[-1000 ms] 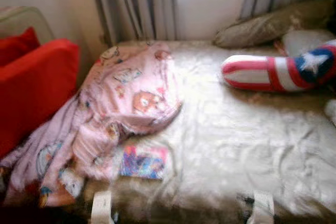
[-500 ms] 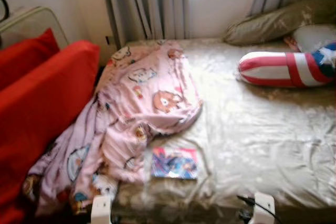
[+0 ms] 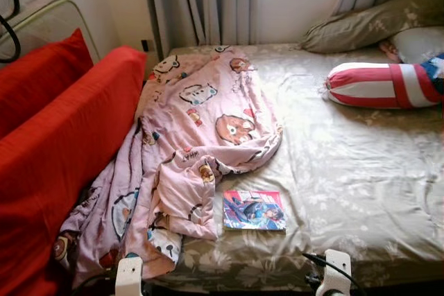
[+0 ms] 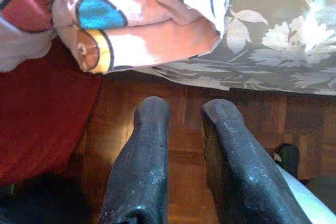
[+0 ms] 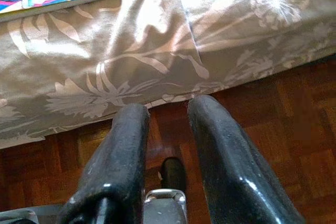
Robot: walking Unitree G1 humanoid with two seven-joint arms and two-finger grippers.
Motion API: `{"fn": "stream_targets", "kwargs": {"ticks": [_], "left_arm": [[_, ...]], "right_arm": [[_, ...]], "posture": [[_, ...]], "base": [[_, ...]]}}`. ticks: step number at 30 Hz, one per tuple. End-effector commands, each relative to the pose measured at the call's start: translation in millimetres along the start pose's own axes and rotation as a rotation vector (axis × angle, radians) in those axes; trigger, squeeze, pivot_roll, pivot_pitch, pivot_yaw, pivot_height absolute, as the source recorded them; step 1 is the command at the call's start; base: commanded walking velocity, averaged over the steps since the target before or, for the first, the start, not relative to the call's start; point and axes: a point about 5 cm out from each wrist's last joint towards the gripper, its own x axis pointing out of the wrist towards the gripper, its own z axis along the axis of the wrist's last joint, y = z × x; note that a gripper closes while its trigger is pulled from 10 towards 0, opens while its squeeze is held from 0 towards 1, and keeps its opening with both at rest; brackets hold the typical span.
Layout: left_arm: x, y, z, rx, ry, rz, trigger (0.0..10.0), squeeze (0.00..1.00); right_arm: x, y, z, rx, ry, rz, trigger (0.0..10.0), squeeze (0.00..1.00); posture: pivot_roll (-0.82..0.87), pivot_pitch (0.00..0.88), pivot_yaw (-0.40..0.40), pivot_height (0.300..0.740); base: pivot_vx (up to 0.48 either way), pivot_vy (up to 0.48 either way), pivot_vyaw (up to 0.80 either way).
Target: Clean up the room
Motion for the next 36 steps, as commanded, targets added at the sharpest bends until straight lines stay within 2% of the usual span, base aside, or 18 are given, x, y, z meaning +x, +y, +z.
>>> {"fn": "stream_targets", "kwargs": {"ticks": [1,6,13,18,22,26,28,31,36], "left_arm": [[-0.4,1.6,-1,0.023,0.001,0.005,10.0,0.00],[-0.6,1.7,-1,0.019,0.002,0.004,10.0,0.00],[-0.8,1.4,-2,-0.012,-0.003,0.002,10.0,0.00],[-0.8,0.2,-1,-0.026,-0.014,-0.009,10.0,0.00],[-0.9,-1.8,2,-0.027,-0.049,-0.032,10.0,0.00],[-1.3,-3.0,5,-0.054,-0.087,-0.038,10.0,0.00],[-2.2,-3.5,8,-0.108,-0.142,-0.028,10.0,0.00],[-3.1,-3.9,10,-0.144,-0.182,-0.031,10.0,0.00],[-4.6,-5.1,15,-0.113,-0.243,-0.053,10.0,0.00]], "right_arm": [[-0.4,-1.1,-1,-0.011,0.003,0.000,10.0,0.00],[-0.3,-0.4,-1,-0.020,0.004,0.005,10.0,0.00],[0.0,1.5,0,-0.046,-0.005,0.019,10.0,0.00],[2.5,9.5,16,-0.078,-0.065,0.053,10.0,0.00],[4.9,20.5,40,-0.085,-0.156,0.116,10.0,0.00],[4.8,26.1,50,-0.104,-0.205,0.162,10.0,0.00],[4.1,29.7,64,-0.117,-0.274,0.190,10.0,0.00],[2.7,30.5,78,-0.111,-0.345,0.204,10.0,0.00],[-4.0,24.6,103,-0.078,-0.513,0.176,10.0,0.00]], "posture": [[0.04,0.000,0.041,0.740],[0.04,0.000,0.042,0.740],[0.04,0.000,0.042,0.740],[0.04,0.000,0.036,0.740],[0.03,0.000,0.031,0.740],[0.03,0.000,0.025,0.740],[0.03,0.000,0.017,0.740],[0.03,0.000,0.012,0.740],[0.03,0.000,0.009,0.740]], "base": [[0.000,-0.439,0.00],[0.000,-0.424,0.00],[0.000,0.000,0.00],[0.000,0.000,0.45],[0.000,0.000,0.54],[0.000,0.000,0.00],[0.000,0.000,0.00],[0.000,0.000,0.00],[0.000,0.000,0.00]]}}
